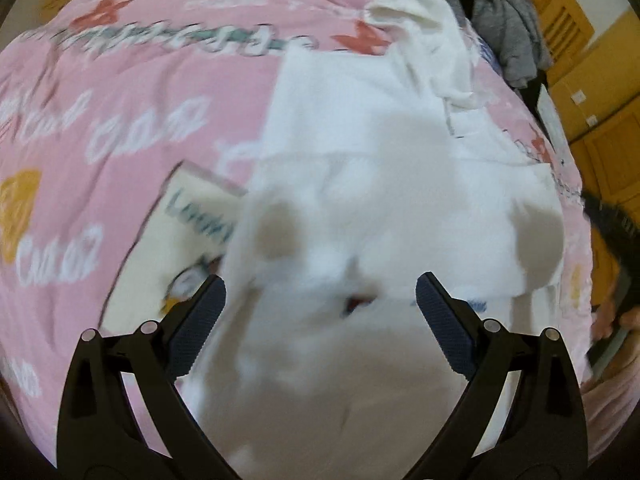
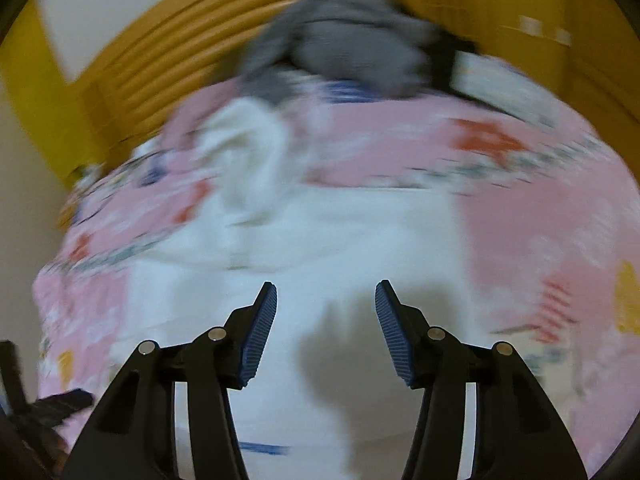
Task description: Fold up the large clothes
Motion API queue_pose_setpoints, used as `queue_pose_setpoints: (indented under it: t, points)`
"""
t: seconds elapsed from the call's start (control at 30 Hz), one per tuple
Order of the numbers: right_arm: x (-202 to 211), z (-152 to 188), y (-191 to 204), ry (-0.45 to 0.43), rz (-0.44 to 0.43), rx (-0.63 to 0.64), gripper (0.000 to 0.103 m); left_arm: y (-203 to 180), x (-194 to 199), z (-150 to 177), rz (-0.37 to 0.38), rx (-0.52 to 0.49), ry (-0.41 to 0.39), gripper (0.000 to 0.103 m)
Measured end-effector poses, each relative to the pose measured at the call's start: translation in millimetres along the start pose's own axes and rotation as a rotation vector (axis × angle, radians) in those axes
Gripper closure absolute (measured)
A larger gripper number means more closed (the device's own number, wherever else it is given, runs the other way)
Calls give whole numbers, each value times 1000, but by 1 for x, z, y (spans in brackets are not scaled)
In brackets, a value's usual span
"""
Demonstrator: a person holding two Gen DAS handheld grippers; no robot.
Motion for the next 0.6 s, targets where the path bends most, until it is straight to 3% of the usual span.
queue_pose_setpoints:
  t: [0.03, 0.1, 0.17, 0.23, 0.33, 0.43, 0.6]
  points:
    - [-1, 1, -18, -2, 25, -34, 54, -6, -4, -5, -13, -7, 2, 9]
    - [-5, 7, -51, 11, 52, -108, 55, -21, -21, -22, -142, -42, 5, 9]
    - [-17, 19, -80, 59, 46, -169, 57, -30, -36, -32, -224, -69, -9, 9]
    - [-30, 34, -88, 96, 42, -169, 60, -32, -56, -39, -354, -86, -7, 9]
    - [-46, 54, -98, 136, 47, -157, 69, -17, -82, -40, -463, -49, 59, 9]
    - [-66, 71, -105, 185, 76, -143, 77, 1, -99, -30, -500, -13, 90, 9]
    - [-71, 76, -81, 200, 170, 76, 77, -8, -98, -22, -574, -61, 54, 8]
Point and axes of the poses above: each gripper's, at about its wrist camera, not at the fingertips, and x roughly against the way its jaws point, y to its left, z to its underside, the point moved 1 cm from there along -x, roughly the way its jaws point, and after that the axes turned 1 degree about y, right-handed, at the moved point
